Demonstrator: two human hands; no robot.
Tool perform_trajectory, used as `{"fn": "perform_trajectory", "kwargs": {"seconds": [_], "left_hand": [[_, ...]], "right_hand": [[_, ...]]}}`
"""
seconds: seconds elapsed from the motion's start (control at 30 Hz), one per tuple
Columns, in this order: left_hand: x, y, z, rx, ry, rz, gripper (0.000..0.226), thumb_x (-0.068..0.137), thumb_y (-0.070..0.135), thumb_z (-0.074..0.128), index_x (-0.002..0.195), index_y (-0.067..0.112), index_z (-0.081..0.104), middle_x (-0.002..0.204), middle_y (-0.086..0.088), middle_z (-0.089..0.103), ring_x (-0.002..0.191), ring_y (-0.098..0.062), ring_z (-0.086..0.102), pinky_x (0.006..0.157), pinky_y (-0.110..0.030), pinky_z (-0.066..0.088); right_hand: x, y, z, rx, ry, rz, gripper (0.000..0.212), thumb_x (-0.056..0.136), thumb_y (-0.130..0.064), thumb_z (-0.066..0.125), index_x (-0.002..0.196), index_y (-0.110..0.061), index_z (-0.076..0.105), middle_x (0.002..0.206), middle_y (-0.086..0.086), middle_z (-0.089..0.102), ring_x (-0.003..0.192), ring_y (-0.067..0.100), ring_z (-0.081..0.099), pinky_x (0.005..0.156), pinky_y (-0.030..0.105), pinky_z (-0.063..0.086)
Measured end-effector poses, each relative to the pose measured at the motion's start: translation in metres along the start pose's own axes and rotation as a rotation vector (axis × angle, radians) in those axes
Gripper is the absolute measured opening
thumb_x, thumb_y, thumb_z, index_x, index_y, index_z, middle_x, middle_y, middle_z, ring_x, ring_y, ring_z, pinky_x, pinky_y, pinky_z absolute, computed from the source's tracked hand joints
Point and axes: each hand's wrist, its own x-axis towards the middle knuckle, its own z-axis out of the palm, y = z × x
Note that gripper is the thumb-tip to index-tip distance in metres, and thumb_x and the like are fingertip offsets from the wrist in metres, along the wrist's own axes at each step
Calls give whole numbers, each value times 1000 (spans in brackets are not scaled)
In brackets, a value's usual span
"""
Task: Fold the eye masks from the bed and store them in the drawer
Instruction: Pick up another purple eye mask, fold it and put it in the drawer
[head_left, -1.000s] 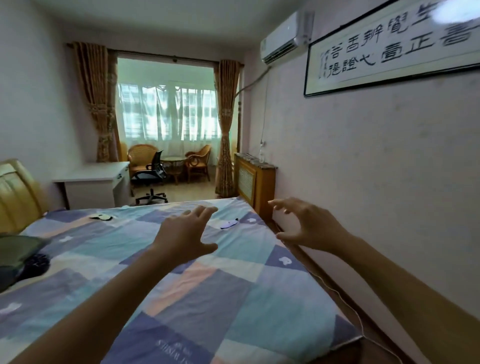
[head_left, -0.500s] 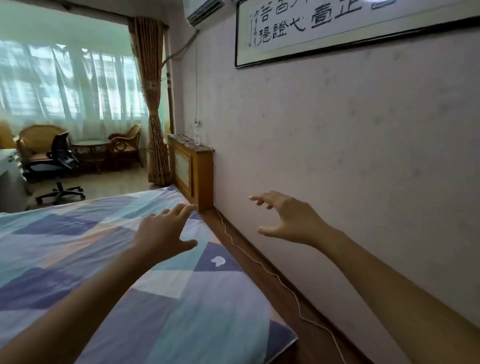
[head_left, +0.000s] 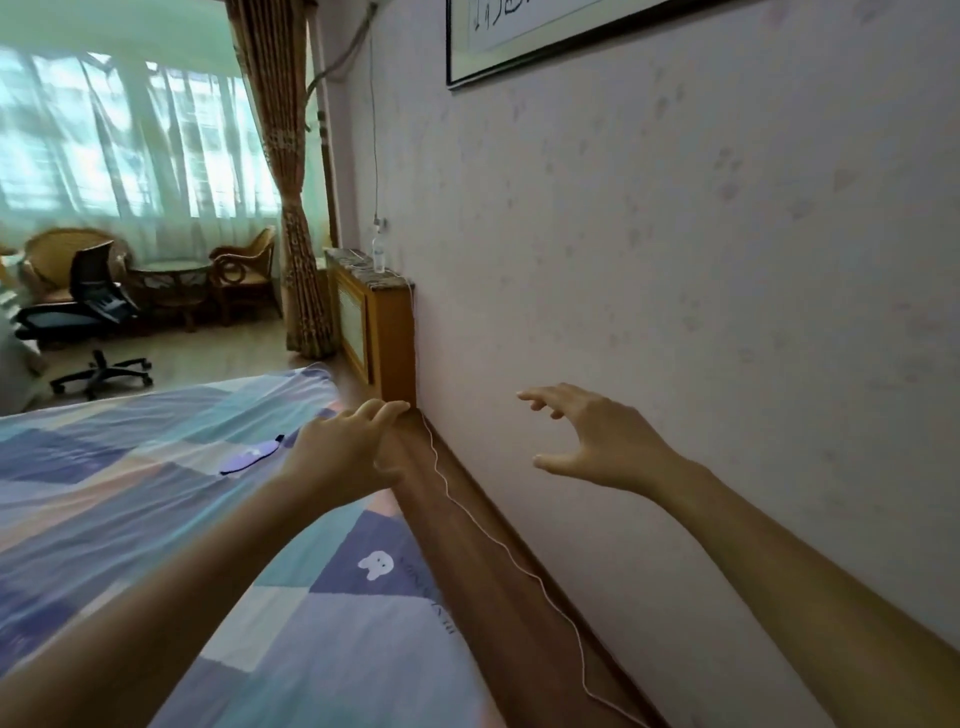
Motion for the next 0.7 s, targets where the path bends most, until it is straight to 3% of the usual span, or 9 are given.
{"fn": "perform_trajectory", "kwargs": {"seconds": [0.13, 0.3, 0.53, 0.7], "left_hand": [[53, 25, 19, 22, -11, -126, 82, 81, 64, 54, 148, 33, 18, 145, 6, 44, 116, -16, 56, 84, -29, 48], [112, 31, 38, 49, -34, -272, 81, 83, 61, 55, 148, 34, 17, 146, 6, 44, 111, -18, 59, 76, -29, 48], [173, -3, 83, 59, -59, -503, 78, 83, 59, 57, 147, 33, 20, 144, 8, 45, 112, -20, 58, 79, -32, 46], [234, -44, 129, 41, -121, -612, 79, 82, 58, 58, 147, 33, 20, 147, 8, 40, 114, -21, 57, 78, -33, 46]], "right_hand": [[48, 81, 4, -22, -49, -101, 72, 77, -44, 67, 140, -41, 33, 130, -15, 52, 110, 4, 53, 81, 21, 46], [122, 156, 16, -38, -86, -246, 74, 78, -46, 67, 142, -40, 29, 133, -14, 51, 115, 5, 51, 84, 20, 40], [261, 191, 73, 8, -129, -458, 72, 79, -45, 66, 142, -36, 31, 138, -11, 46, 117, 13, 52, 89, 29, 50], [352, 207, 111, -8, -167, -550, 73, 80, -44, 66, 143, -36, 30, 148, -12, 36, 124, 14, 50, 95, 33, 49]]}}
